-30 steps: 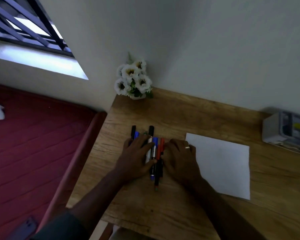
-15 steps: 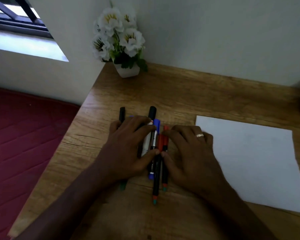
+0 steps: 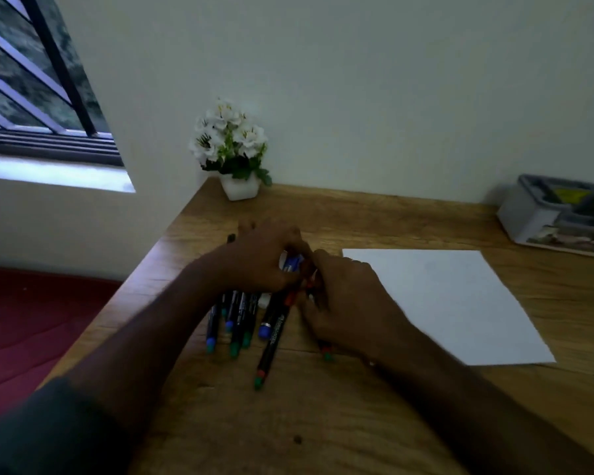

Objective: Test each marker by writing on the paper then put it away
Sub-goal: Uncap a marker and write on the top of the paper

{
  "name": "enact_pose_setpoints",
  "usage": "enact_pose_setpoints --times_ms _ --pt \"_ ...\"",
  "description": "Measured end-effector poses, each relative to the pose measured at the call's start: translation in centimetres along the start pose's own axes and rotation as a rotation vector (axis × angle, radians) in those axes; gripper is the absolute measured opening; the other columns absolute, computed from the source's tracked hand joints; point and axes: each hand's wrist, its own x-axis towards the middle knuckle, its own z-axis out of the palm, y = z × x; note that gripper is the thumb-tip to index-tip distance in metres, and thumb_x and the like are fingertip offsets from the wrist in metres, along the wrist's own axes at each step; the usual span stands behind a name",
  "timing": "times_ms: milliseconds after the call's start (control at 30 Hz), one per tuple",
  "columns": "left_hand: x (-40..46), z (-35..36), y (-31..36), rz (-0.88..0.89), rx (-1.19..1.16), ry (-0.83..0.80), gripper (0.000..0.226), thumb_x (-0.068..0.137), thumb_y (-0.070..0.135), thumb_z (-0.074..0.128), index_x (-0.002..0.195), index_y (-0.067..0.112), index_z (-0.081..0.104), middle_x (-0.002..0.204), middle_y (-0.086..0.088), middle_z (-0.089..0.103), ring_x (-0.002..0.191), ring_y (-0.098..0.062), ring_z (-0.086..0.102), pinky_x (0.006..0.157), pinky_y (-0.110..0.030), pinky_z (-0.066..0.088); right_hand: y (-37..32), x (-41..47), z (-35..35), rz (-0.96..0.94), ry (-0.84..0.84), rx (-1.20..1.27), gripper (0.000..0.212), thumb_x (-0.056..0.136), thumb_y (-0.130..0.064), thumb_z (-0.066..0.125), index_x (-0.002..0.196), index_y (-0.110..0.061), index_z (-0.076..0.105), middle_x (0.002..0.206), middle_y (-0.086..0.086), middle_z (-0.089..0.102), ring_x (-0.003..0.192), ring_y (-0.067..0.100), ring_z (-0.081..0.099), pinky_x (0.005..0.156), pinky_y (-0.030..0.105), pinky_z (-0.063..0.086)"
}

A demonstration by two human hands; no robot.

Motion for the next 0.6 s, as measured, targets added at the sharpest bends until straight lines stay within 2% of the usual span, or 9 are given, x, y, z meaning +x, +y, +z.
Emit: enact_pose_setpoints --times_ms 67,133,233,300,400,467,500,600 --pt "-0.3 0.1 -0.4 0.012 0.045 0.016 0.034 0.067 0.067 0.046 0.091 0.047 0.059 0.103 0.011 0.05 0.106 -0.015 0.044 0.094 -0.048 0.032 -0.2 0.0 -0.4 0.082 -0.009 0.024 0.025 0.083 -0.029 0.065 0.101 -0.028 0.048 0.081 -0.014 0.056 0.076 0.007 0.057 0.064 0.024 0.047" --pt "-0.5 0.1 -1.2 0.027 0.032 0.053 0.038 0.071 0.066 0.049 0.095 0.042 0.067 0.105 0.016 0.048 0.105 -0.011 0.042 0.094 -0.05 0.034 -0.3 0.0 -1.2 0.15 0.012 0.088 0.029 0.081 -0.024 0.066 0.105 -0.028 0.052 0.083 -0.007 0.064 0.075 0.009 0.062 0.065 0.03 0.055" --pt "-0.6 -0.4 -1.7 0.073 -0.079 0.113 0.034 0.078 0.064 0.053 0.099 0.041 0.068 0.106 0.021 0.053 0.099 -0.009 0.047 0.087 -0.054 0.042 -0.1 -0.1 -2.6 0.209 0.085 0.26 0.027 0.08 -0.018 0.068 0.1 -0.031 0.057 0.08 -0.008 0.066 0.072 0.004 0.062 0.062 0.024 0.052" --pt "-0.6 -0.7 -1.3 0.129 -0.146 0.169 0.027 0.085 0.058 0.055 0.099 0.039 0.069 0.1 0.023 0.059 0.091 -0.002 0.048 0.081 -0.043 0.045 0.4 -0.1 -3.5 0.197 0.129 0.306 0.022 0.081 -0.017 0.069 0.095 -0.032 0.061 0.081 -0.011 0.065 0.076 0.001 0.061 0.064 0.024 0.053" --pt "-0.7 -1.0 -0.2 0.183 -0.204 0.231 0.016 0.09 0.038 0.063 0.101 0.03 0.07 0.088 0.026 0.06 0.083 -0.001 0.05 0.071 -0.024 0.04 1.5 0.0 -4.9 0.13 0.152 0.38 0.013 0.086 -0.016 0.071 0.093 -0.026 0.067 0.083 -0.01 0.065 0.078 0.001 0.06 0.069 0.024 0.053" --pt "-0.8 -1.2 -0.1 0.202 -0.236 0.241 0.013 0.09 0.031 0.065 0.101 0.026 0.071 0.087 0.02 0.062 0.081 -0.004 0.054 0.068 -0.021 0.042 2.1 0.0 -5.6 0.151 0.096 0.579 0.012 0.088 -0.015 0.072 0.098 -0.02 0.069 0.082 -0.007 0.067 0.071 -0.001 0.061 0.064 0.018 0.05" --pt "-0.9 -1.4 -0.3 0.197 -0.255 0.236 0.012 0.089 0.03 0.066 0.099 0.025 0.071 0.086 0.016 0.063 0.081 -0.008 0.055 0.068 -0.021 0.044 2.3 -0.1 -5.6 0.178 0.062 0.695 0.013 0.089 -0.012 0.071 0.101 -0.016 0.068 0.082 -0.003 0.068 0.071 0.004 0.063 0.063 0.018 0.05" --pt "-1.3 -2.2 -0.8 0.152 -0.308 0.22 0.009 0.086 0.018 0.07 0.093 0.024 0.072 0.083 0.005 0.066 0.081 -0.014 0.058 0.067 -0.014 0.042 3.3 0.0 -4.4 0.23 0.051 0.849 0.013 0.092 -0.008 0.066 0.105 -0.008 0.068 0.087 0.011 0.068 0.077 0.019 0.065 0.071 0.024 0.051"
